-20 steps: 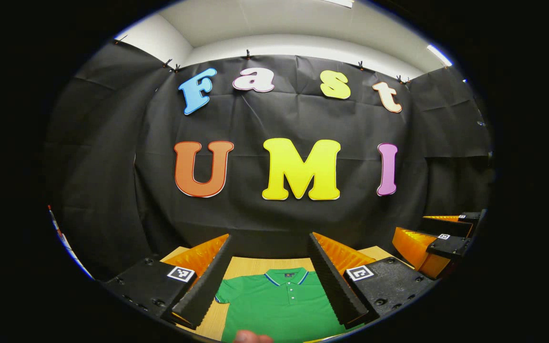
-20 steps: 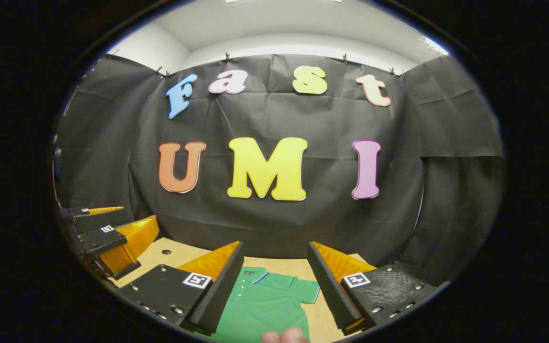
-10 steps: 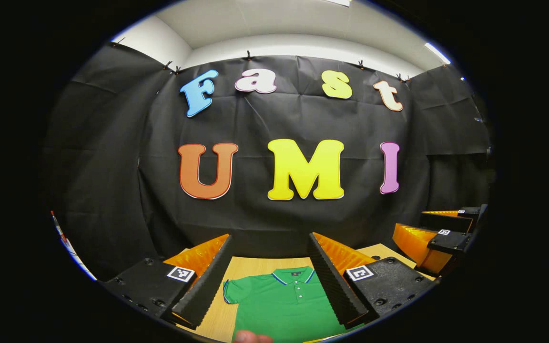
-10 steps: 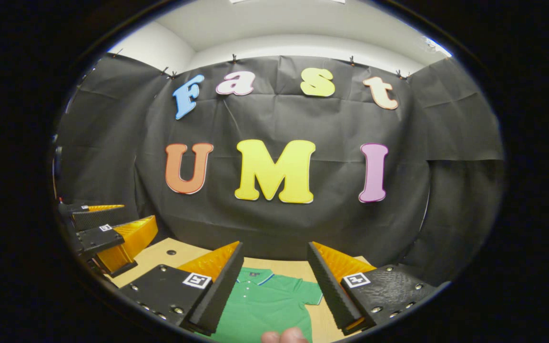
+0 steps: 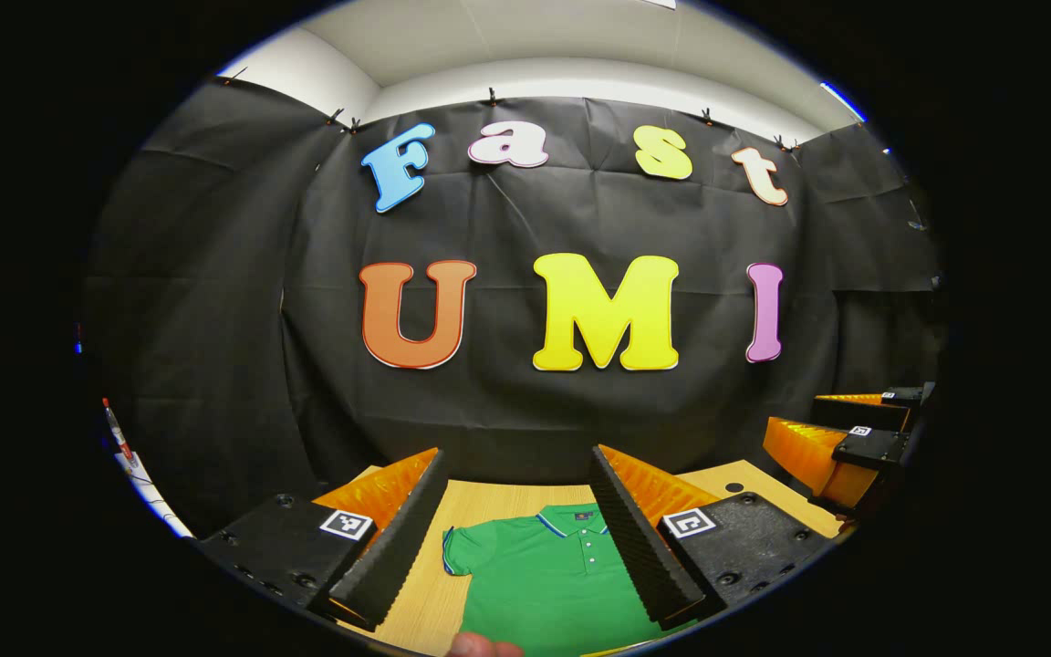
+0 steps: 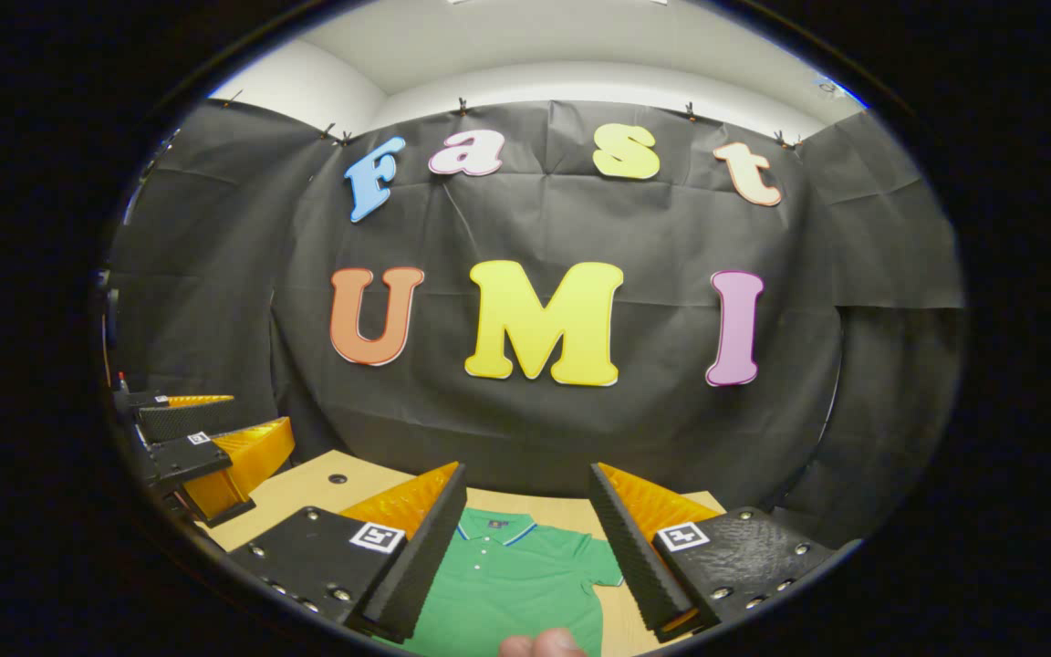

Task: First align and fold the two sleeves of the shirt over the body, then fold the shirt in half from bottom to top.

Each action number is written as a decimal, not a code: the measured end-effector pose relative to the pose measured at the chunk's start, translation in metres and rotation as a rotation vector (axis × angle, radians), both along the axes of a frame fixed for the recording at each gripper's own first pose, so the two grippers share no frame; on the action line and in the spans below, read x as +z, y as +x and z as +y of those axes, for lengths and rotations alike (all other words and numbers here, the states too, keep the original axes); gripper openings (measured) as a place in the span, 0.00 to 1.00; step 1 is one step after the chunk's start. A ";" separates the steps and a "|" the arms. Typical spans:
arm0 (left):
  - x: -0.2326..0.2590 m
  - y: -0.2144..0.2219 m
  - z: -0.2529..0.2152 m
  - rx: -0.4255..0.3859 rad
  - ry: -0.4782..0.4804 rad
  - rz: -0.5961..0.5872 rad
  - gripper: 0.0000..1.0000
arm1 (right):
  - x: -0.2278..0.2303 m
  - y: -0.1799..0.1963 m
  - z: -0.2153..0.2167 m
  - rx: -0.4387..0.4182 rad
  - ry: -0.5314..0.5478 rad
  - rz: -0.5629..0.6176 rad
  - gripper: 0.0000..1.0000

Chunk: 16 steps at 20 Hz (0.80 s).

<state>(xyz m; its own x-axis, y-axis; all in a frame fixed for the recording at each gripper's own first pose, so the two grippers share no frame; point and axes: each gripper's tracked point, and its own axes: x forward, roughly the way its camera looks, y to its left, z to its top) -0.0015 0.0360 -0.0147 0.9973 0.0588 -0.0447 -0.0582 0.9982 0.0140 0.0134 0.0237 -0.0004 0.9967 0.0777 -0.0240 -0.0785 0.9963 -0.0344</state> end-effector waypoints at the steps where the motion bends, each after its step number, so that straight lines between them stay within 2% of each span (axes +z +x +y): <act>1: 0.000 0.002 -0.001 -0.001 0.003 0.003 0.99 | 0.000 0.002 -0.003 -0.001 0.000 0.002 0.85; 3: 0.002 0.005 -0.004 -0.006 0.008 -0.005 1.00 | 0.002 0.008 -0.012 -0.005 -0.007 -0.003 0.82; 4: 0.001 0.007 -0.008 -0.012 0.011 -0.006 0.99 | 0.003 0.011 -0.017 -0.006 -0.011 -0.001 0.85; 8: 0.003 0.015 -0.018 -0.022 0.026 -0.013 0.99 | 0.005 0.022 -0.042 -0.016 -0.028 0.009 0.85; 9: 0.006 0.016 -0.021 -0.026 0.031 -0.021 0.99 | 0.007 0.025 -0.046 -0.017 -0.031 0.008 0.82; 13: 0.006 0.023 -0.029 -0.033 0.037 -0.023 0.99 | 0.005 0.038 -0.062 -0.019 -0.023 0.023 0.85; 15: 0.002 0.025 -0.031 -0.031 0.042 -0.009 1.00 | -0.003 0.045 -0.073 -0.026 -0.020 0.039 0.82; 16: 0.000 0.026 -0.032 -0.027 0.045 -0.003 1.00 | -0.008 0.050 -0.080 -0.029 -0.012 0.051 0.85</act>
<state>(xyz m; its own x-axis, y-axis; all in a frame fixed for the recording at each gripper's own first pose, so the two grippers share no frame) 0.0249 0.0043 -0.0143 0.9986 0.0335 -0.0400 -0.0311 0.9978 0.0591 0.0630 -0.0560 -0.0084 0.9960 0.0480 -0.0755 -0.0513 0.9978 -0.0431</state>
